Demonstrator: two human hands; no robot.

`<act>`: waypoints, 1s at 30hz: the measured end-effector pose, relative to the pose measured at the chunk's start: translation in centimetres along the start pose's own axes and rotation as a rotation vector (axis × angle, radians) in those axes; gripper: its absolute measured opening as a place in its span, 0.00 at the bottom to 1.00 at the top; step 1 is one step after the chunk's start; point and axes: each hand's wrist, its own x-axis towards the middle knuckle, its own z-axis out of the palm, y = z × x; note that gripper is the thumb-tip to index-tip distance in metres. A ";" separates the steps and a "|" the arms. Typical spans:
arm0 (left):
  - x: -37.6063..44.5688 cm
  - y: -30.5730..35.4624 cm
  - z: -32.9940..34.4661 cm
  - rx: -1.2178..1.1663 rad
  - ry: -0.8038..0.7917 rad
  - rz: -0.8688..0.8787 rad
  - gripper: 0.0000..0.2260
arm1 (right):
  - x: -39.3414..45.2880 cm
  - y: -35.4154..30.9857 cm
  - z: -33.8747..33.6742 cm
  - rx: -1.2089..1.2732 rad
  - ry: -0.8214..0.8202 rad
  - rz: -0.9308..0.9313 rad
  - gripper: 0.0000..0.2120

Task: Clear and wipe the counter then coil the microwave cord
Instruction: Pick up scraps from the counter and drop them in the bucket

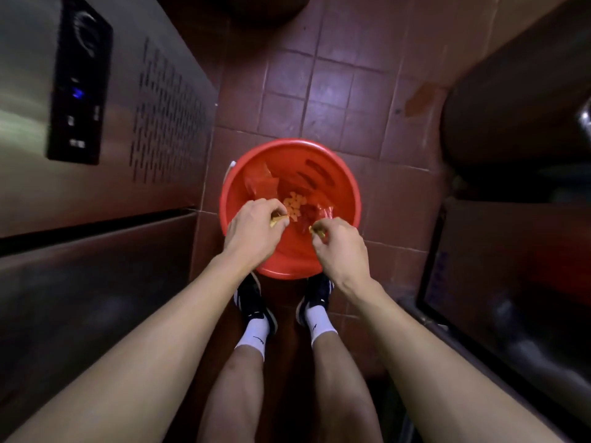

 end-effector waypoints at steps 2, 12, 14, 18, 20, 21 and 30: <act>1.5 -0.6 1.5 0.008 -0.001 -0.006 0.05 | 1.3 1.0 1.2 0.005 0.008 0.006 0.09; 5.0 -1.8 5.2 -0.099 0.047 -0.116 0.09 | 4.0 2.7 4.8 0.041 0.027 -0.003 0.11; 4.9 -2.1 5.3 -0.083 0.033 -0.123 0.10 | 4.1 2.7 4.9 0.041 0.006 -0.003 0.11; 4.3 -3.0 5.2 -0.069 0.028 -0.153 0.08 | 4.1 2.5 5.0 0.027 0.011 -0.014 0.11; 3.8 -3.5 5.1 -0.059 0.019 -0.156 0.08 | 4.1 2.3 4.9 0.026 0.024 -0.020 0.12; 3.5 -3.8 5.1 -0.048 0.007 -0.148 0.09 | 4.1 2.1 4.9 0.023 0.028 -0.023 0.11; -1.8 -2.8 -0.3 0.211 -0.205 -0.016 0.17 | 1.0 -2.3 0.9 -0.150 -0.067 -0.090 0.12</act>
